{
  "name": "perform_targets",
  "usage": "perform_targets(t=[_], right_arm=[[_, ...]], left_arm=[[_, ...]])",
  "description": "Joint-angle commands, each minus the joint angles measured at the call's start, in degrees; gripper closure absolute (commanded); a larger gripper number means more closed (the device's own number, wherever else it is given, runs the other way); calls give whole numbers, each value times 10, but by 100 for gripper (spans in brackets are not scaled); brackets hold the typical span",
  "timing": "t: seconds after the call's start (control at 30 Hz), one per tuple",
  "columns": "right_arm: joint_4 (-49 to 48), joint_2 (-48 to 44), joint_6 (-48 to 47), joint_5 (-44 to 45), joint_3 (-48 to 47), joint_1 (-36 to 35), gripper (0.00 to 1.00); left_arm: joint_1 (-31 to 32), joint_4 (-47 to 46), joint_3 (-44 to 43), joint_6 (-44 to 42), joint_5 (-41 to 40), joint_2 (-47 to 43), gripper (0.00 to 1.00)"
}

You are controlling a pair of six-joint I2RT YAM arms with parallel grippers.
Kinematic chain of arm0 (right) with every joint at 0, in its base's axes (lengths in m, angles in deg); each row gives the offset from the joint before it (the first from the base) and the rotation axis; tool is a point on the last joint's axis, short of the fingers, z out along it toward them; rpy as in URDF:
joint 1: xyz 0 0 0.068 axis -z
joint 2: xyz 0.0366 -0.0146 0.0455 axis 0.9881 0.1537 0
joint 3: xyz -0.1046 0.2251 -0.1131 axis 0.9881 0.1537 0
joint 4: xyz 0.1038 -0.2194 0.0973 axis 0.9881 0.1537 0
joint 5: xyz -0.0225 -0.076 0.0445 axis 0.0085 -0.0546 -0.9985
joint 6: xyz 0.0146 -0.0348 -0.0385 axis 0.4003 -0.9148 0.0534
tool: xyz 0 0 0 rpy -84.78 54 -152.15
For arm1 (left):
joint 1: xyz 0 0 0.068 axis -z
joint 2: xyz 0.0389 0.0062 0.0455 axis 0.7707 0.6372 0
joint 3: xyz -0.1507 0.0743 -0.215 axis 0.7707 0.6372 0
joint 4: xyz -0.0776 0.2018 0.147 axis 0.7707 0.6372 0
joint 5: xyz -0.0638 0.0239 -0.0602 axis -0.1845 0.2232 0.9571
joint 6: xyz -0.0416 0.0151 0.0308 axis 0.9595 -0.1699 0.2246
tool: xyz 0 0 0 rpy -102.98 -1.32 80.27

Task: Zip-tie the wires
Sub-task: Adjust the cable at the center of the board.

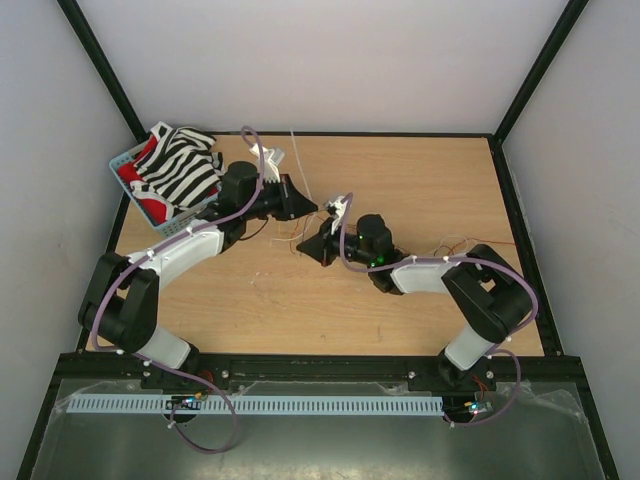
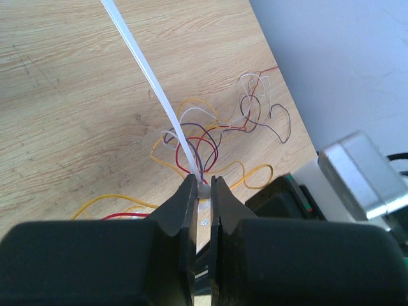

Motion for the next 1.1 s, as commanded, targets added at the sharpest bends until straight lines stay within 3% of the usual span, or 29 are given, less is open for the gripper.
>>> perform_targets(t=[0.0,0.27,0.67,0.8,0.9,1.07], right_arm=[[-8,-21,-14,-28,25,-23,100],[44,-36,-45,-19,47,-85,100],[69,-3,-54,-18,36,-89,100],[94,-26,-55,-16,35,-90,78],[137,-62,-60,-3,37,-90,56],[218,-136,-80,41,55,-89,40]], left_arm=[[-9,-8,-16,0,1,-18,100],[-13,-2,-18,-4,1,-19,100],[-15,-1,-18,-4,3,-21,100],[-16,-1,-18,-11,5,-20,100],[-16,-1,-18,-19,7,-19,100],[-16,-2,-21,-32,7,-15,100]])
